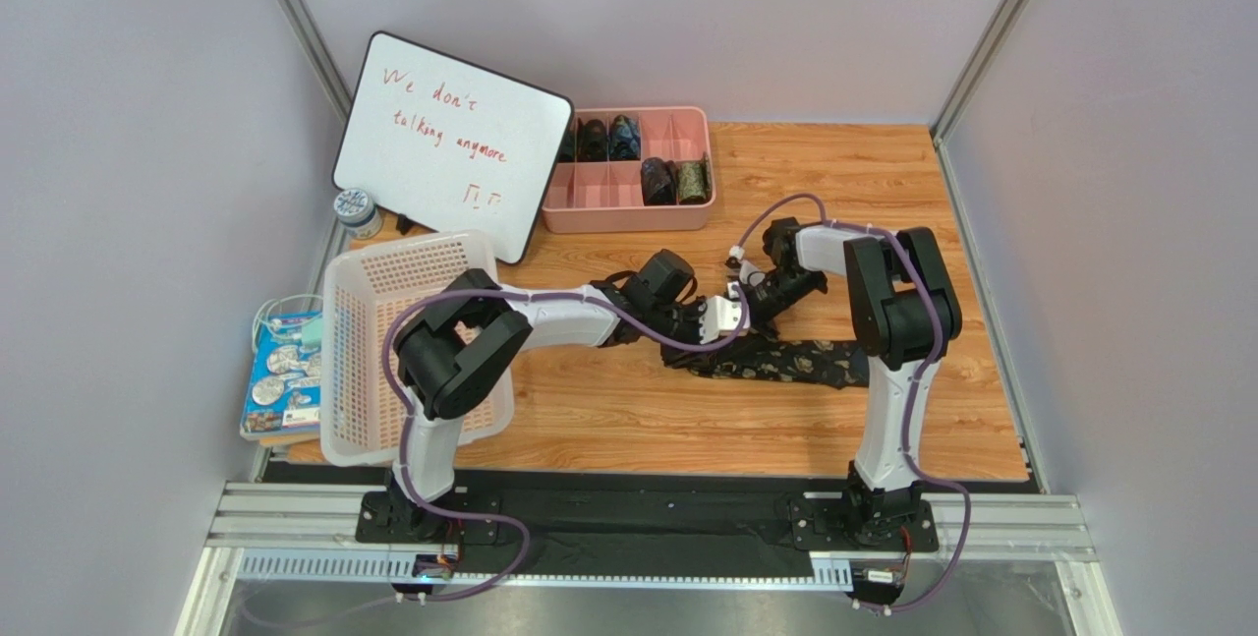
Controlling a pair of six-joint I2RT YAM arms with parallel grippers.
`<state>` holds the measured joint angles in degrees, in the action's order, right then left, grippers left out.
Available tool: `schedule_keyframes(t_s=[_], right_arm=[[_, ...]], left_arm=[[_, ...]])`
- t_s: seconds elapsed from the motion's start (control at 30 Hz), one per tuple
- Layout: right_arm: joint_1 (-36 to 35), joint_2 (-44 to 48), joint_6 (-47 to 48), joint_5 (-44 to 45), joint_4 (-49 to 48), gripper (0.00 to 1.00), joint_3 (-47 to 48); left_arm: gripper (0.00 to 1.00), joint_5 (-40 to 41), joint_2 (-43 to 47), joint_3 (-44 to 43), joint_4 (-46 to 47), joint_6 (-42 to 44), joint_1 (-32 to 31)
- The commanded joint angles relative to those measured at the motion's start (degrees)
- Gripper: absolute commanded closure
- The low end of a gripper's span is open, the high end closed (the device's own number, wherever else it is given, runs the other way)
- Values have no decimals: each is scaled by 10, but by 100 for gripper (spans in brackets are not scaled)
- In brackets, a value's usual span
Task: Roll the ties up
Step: Roll the tie at the center of the board.
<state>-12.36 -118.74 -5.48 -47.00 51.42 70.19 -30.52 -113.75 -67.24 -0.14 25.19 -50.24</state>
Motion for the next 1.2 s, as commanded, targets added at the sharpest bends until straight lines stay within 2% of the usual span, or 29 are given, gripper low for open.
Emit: schedule_keyframes(t_s=[0.0,0.13,0.2,0.4,0.47,0.57,0.63,0.7,0.77,0.87,0.9,0.93,0.97,1.0,1.17], right_arm=[[-13,9,-2,62,-73,100,-12],[1,46,31,38,-15,84,4],[23,60,42,17,24,76,9],[54,94,73,-48,74,73,-2],[53,97,58,-78,59,73,-15],[45,89,21,-93,28,65,-22],[34,85,15,-90,12,56,-24],[20,80,12,-77,-3,54,-29],[13,73,14,-40,-10,57,-32],[15,51,18,14,-15,70,-34],[18,46,19,26,-16,77,-36],[21,42,22,37,-17,80,-37],[23,40,22,63,-16,91,-37],[27,39,24,76,-17,98,-38],[31,22,33,131,-15,100,-43]], left_arm=[[74,63,-20,-18,-107,55,-41],[84,108,-27,-26,-166,72,-50],[86,114,-28,-30,-194,72,-50],[87,121,-49,-50,-237,69,-51],[84,124,-58,-65,-246,64,-52],[77,127,-73,-82,-256,53,-51],[70,123,-74,-84,-256,45,-52],[66,118,-75,-87,-256,43,-51],[64,115,-76,-90,-254,39,-51],[62,109,-72,-90,-253,38,-50],[62,106,-68,-90,-253,37,-48],[60,102,-67,-89,-251,36,-47],[59,102,-65,-88,-250,34,-45],[58,99,-58,-88,-251,30,-40],[41,45,-3,-66,-211,7,-13]])
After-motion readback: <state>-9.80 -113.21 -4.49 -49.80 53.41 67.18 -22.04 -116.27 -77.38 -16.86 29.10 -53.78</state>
